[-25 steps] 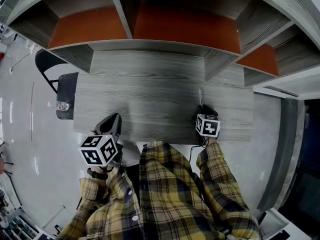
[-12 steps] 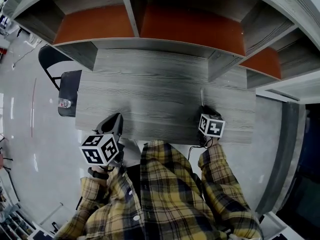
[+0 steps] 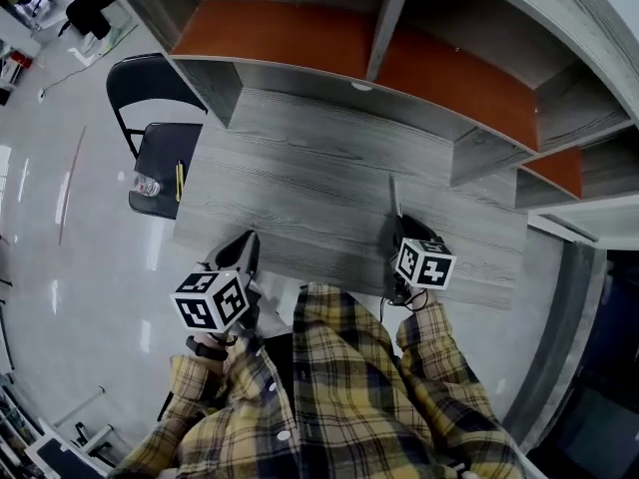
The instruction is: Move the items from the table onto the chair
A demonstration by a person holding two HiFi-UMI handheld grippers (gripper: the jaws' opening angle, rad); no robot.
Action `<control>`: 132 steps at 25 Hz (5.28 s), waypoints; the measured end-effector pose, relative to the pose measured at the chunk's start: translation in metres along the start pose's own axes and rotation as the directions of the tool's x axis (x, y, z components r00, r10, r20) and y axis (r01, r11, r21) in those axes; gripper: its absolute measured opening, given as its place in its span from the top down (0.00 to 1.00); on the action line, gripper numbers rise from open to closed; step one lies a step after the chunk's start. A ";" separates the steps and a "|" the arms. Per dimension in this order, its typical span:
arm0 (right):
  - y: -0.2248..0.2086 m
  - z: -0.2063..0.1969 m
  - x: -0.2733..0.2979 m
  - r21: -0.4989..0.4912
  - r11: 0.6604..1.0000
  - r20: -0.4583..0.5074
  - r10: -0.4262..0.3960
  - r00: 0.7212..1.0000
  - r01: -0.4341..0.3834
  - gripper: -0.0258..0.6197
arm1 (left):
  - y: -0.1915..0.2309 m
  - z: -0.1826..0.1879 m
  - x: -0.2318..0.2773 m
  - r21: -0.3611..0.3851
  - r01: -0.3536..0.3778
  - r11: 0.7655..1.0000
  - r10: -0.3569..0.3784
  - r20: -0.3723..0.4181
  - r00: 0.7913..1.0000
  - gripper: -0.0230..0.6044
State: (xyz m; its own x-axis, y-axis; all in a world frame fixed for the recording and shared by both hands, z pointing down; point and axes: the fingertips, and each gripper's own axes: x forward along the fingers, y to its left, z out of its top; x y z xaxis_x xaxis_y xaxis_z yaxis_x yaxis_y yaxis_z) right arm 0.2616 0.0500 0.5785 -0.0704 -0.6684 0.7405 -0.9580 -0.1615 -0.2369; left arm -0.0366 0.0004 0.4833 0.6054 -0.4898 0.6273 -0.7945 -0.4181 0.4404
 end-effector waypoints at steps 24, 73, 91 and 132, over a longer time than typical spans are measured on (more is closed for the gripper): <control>0.588 -0.018 0.176 -0.280 0.819 -0.243 0.444 0.862 -0.501 0.86 | 0.379 -0.005 -0.165 -0.216 -0.143 0.966 0.149 0.012 0.989 0.96; 0.618 -0.173 0.492 -0.066 0.973 -0.394 0.179 0.902 -0.222 0.86 | 0.518 -0.113 -0.090 -0.419 -0.153 0.895 0.138 -0.065 0.988 0.96; 0.650 -0.017 0.178 0.076 0.781 -0.195 0.622 0.759 -0.620 0.86 | 0.377 0.050 -0.153 -0.098 -0.037 0.994 0.049 0.120 0.992 0.96; 0.095 0.067 -0.195 -0.006 0.997 0.490 0.070 0.869 -0.077 0.93 | -0.196 0.023 -0.001 0.386 0.479 0.788 -0.489 -0.079 0.869 0.96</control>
State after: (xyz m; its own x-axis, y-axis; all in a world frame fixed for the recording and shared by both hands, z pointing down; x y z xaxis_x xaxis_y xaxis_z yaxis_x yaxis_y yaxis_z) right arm 0.2026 0.1158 0.3693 0.0079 -0.9477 0.3192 -0.9513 -0.1055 -0.2897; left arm 0.1199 0.0654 0.3818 0.9110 -0.1607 0.3799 -0.3183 -0.8596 0.3996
